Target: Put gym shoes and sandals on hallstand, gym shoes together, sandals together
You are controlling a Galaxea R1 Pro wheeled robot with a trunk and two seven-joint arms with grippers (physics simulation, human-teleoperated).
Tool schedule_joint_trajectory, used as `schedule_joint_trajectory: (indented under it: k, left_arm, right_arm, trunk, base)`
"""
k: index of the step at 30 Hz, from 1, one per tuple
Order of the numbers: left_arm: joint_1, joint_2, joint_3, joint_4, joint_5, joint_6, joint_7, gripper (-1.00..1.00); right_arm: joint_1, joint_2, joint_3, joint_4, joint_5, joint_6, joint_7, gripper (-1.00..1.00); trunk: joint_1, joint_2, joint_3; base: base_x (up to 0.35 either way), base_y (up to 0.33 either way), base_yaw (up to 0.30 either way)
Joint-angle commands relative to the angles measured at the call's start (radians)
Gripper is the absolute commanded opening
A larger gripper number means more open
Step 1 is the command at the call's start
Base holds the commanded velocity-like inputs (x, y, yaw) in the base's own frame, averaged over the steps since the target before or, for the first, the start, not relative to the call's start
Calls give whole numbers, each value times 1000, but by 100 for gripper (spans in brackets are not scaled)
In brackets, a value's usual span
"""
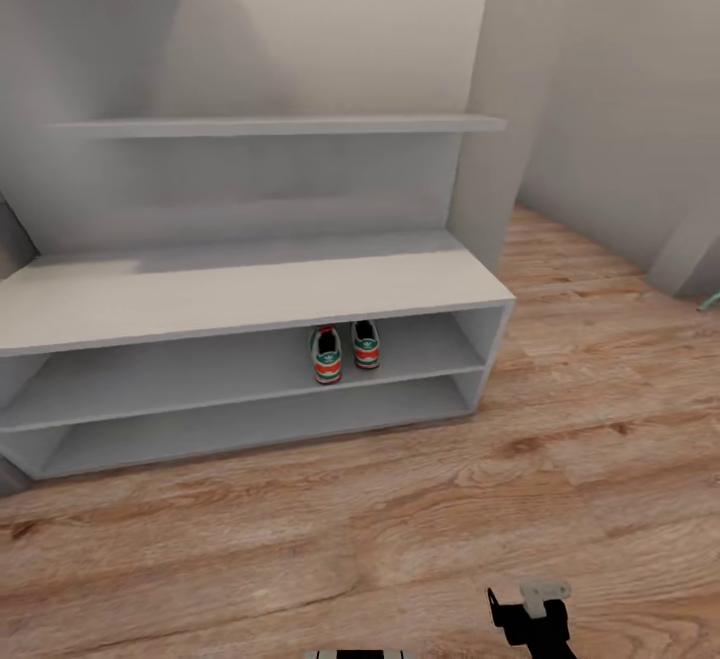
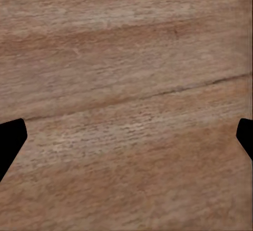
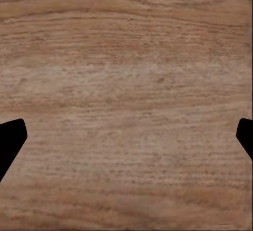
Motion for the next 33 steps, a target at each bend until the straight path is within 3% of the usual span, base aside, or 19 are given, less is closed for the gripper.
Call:
schedule_joint_trajectory:
  k: [1,6,10,33]
  left_arm:
    - [0,-1,8,0,-3,-2,-9,100]
    - [0,-1,8,0,-2,-2,-9,100]
    - [-1,-1,8,0,-2,-2,-9,100]
    - [-1,-1,8,27,-5,-2,-9,100]
  right_arm:
    - [-1,0,-7,1,1,-3,-5,100]
    - [-1,0,-16,3,-58,-2,-4,100]
    - [-1,0,-17,4,-74,-1,-4,100]
    - [0,3,-16,4,-82,-1,-2,100]
  trunk:
    - [0,0,-1]
    - [0,0,-1]
    - [0,0,-1]
    - [0,0,-1]
  base:
    - [0,0,-300]
    - [0,0,-300]
    - [0,0,-300]
    - [0,0,-300]
